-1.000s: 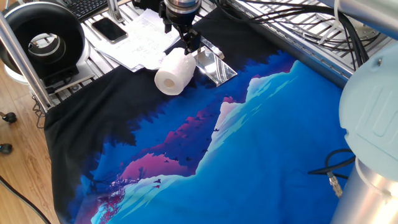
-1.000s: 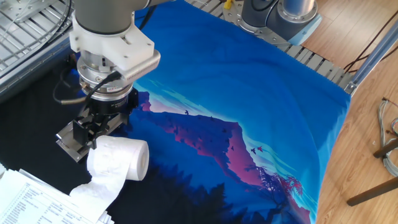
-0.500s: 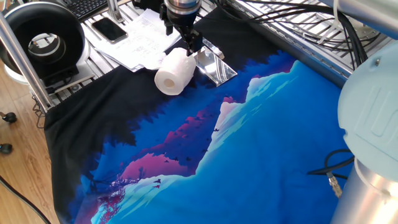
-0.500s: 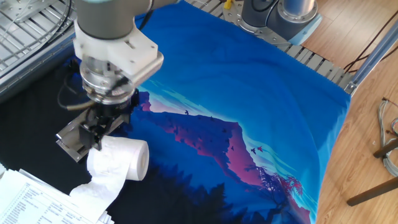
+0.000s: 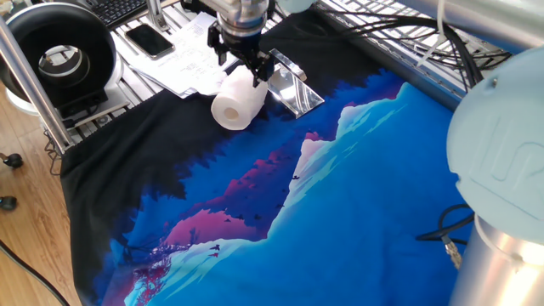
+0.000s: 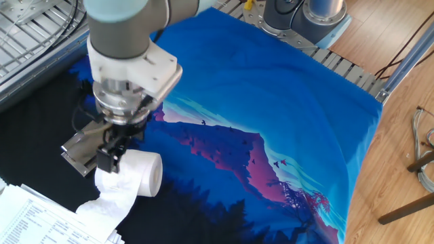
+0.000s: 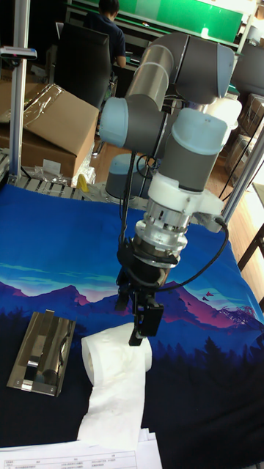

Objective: Put the toilet paper on its holder

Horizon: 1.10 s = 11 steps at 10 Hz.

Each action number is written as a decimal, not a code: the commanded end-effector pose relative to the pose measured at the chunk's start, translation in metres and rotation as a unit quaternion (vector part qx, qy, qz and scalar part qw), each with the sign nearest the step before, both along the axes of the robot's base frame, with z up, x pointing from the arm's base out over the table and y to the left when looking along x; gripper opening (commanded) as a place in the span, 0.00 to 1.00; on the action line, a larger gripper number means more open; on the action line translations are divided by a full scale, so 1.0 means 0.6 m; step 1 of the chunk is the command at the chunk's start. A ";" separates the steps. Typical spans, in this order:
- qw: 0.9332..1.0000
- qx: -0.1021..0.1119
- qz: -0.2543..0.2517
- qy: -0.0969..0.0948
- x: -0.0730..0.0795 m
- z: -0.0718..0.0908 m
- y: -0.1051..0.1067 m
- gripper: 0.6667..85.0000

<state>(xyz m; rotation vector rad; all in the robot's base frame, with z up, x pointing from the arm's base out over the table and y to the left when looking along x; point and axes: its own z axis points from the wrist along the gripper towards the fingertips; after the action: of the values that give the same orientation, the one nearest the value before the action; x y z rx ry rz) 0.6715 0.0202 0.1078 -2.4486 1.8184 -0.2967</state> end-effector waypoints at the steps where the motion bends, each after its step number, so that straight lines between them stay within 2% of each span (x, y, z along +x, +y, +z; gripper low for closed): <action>1: 1.000 0.007 0.012 0.002 0.004 -0.029 0.001 1.00; 3: 1.000 0.008 0.012 0.000 0.011 -0.043 -0.001 1.00; 5: 1.000 0.024 0.012 -0.004 0.014 -0.062 0.004 1.00; 8: 0.999 0.030 0.016 -0.006 0.020 -0.086 0.007 1.00; 11: 0.999 0.031 0.019 -0.011 0.020 -0.094 0.006 1.00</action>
<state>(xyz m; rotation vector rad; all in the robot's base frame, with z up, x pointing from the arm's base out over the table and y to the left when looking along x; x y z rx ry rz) 0.6821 0.0231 0.0570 -2.4431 1.7498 -0.2645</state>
